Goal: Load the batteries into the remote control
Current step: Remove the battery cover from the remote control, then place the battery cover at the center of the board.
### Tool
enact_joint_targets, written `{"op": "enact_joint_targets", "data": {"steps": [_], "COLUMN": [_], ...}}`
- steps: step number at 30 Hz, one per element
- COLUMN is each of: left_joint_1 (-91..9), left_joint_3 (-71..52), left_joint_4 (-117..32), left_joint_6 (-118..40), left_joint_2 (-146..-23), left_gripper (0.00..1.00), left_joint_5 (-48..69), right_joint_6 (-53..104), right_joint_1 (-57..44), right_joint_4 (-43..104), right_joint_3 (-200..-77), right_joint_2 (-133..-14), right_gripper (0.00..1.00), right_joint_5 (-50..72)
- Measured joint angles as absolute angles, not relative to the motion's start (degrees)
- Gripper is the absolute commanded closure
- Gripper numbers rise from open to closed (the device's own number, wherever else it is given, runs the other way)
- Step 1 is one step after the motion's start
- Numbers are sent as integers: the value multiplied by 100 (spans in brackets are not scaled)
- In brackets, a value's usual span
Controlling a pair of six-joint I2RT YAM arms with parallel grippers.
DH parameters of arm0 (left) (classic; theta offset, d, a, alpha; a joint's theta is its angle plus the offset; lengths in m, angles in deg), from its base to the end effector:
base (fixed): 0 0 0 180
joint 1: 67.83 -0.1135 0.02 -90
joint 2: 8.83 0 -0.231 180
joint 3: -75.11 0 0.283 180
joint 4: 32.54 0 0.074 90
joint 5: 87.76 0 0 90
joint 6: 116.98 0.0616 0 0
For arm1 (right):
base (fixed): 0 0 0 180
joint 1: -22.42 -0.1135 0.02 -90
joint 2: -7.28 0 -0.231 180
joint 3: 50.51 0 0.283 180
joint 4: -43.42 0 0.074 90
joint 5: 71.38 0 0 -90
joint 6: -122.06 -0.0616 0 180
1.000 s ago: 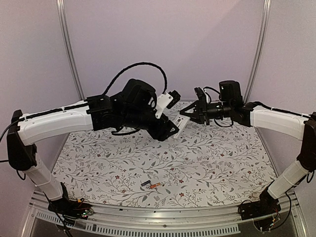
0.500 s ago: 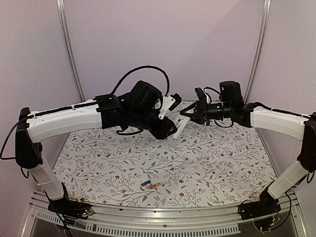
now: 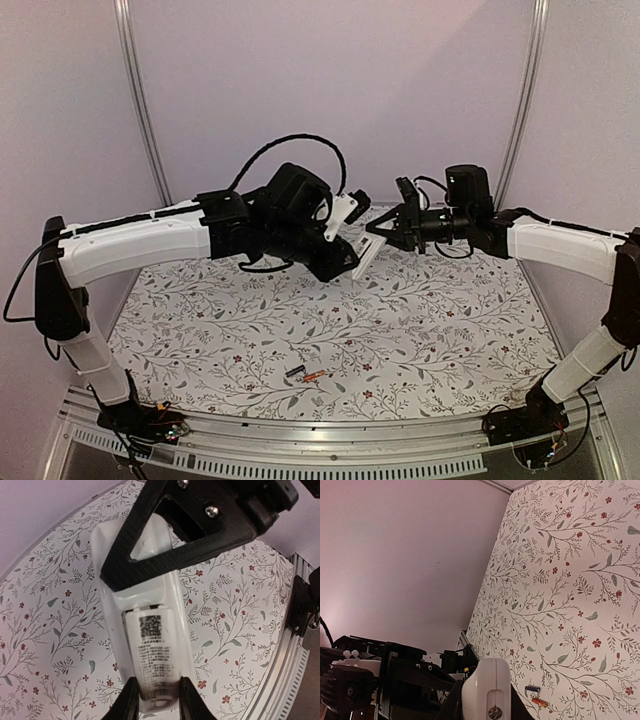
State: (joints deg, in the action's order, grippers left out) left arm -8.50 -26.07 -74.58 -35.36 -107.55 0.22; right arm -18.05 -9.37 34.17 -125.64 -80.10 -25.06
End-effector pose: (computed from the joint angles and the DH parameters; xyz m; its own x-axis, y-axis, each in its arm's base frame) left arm 0.2275 -0.3793 0.2676 -0.4448 0.4645 -0.7658 0.7893 0.6073 -0.0901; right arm 0.3144 0.2449 0.2408 -0.9112 0.0881 -0.4025 -0.3556 0.3253 0.8762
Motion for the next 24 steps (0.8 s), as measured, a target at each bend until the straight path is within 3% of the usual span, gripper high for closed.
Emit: {"op": "enact_joint_targets", "data": {"steps": [9, 24], "left_joint_1": [-970, -2072], "left_joint_3": [-2387, -697], "left_joint_4": [-7294, -7310], "left_joint_6": [-3647, -4493], "left_joint_2": [-10652, -10652], "left_gripper": [83, 83], "left_joint_5": [151, -20], "right_joint_6": [-1820, -1271], "right_joint_1": [-745, -231], "right_joint_4": [3482, 3030], "right_joint_3": [-12455, -12020], "right_joint_2": [-8005, -7916], "right_gripper": [100, 100], "right_joint_5": [-2498, -2773]}}
